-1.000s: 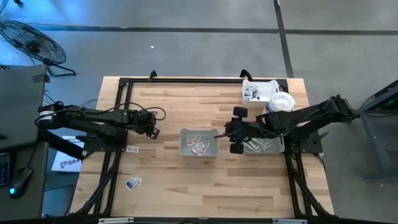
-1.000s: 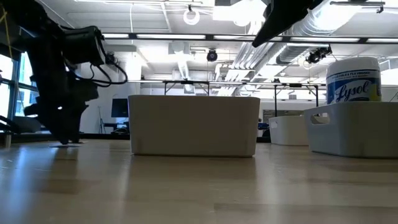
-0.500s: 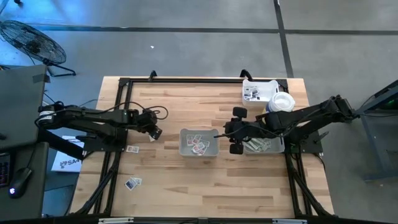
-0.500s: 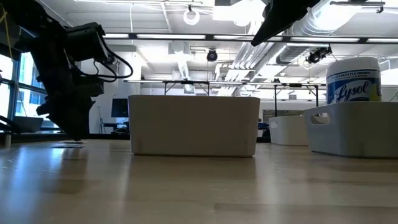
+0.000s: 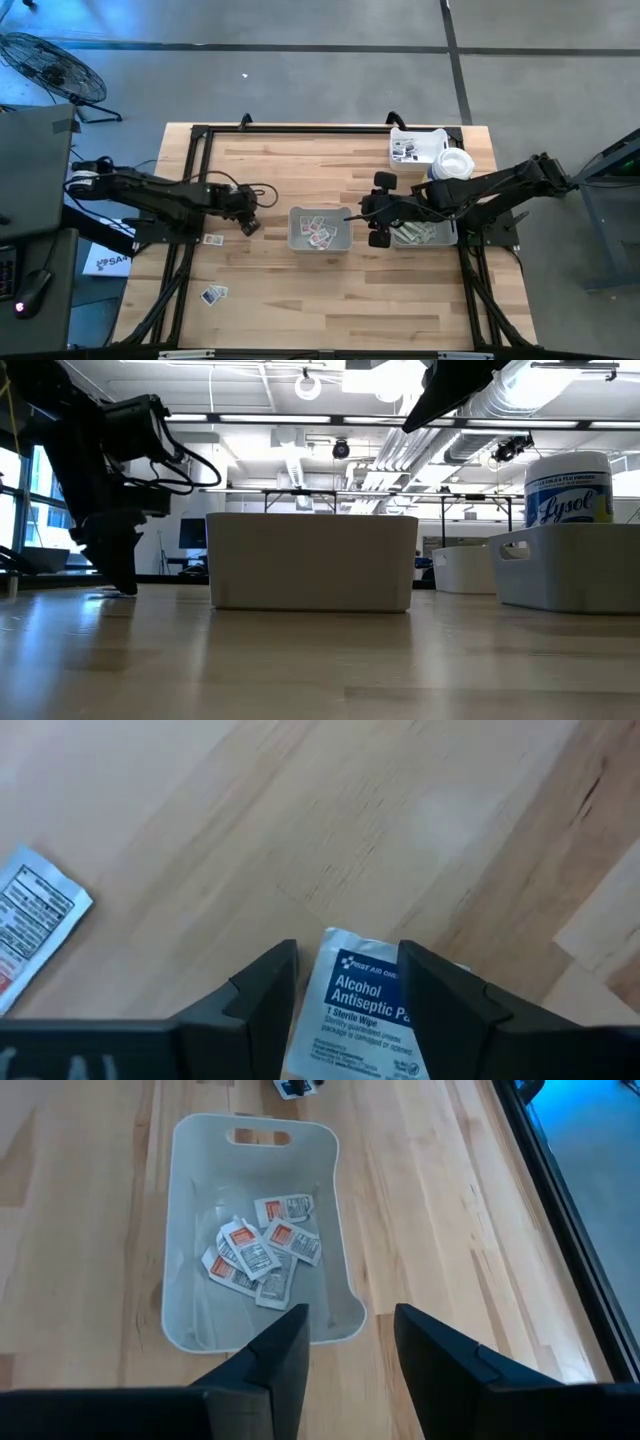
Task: Pick & Place First Aid Supplies
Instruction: Put the blue pad into the white bin
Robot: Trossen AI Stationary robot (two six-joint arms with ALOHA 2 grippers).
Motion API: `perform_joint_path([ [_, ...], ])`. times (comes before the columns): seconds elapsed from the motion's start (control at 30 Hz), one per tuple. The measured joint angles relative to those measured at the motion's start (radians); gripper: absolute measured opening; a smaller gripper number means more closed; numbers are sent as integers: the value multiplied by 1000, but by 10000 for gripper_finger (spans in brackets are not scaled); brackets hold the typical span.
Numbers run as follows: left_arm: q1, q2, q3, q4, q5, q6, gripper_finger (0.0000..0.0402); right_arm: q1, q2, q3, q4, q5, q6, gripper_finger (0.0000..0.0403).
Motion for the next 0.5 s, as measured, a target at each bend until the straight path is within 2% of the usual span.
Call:
perform_joint_path([
  [0.17,-2,68,4,4,-14,2,145,0,0,0,5,0,1,142],
  [0.3,-2,106,5,19,-49,1,101,0,0,0,13,0,1,142],
  [0.5,-2,100,0,28,-86,0,33,0,0,0,30,-1,1,142],
])
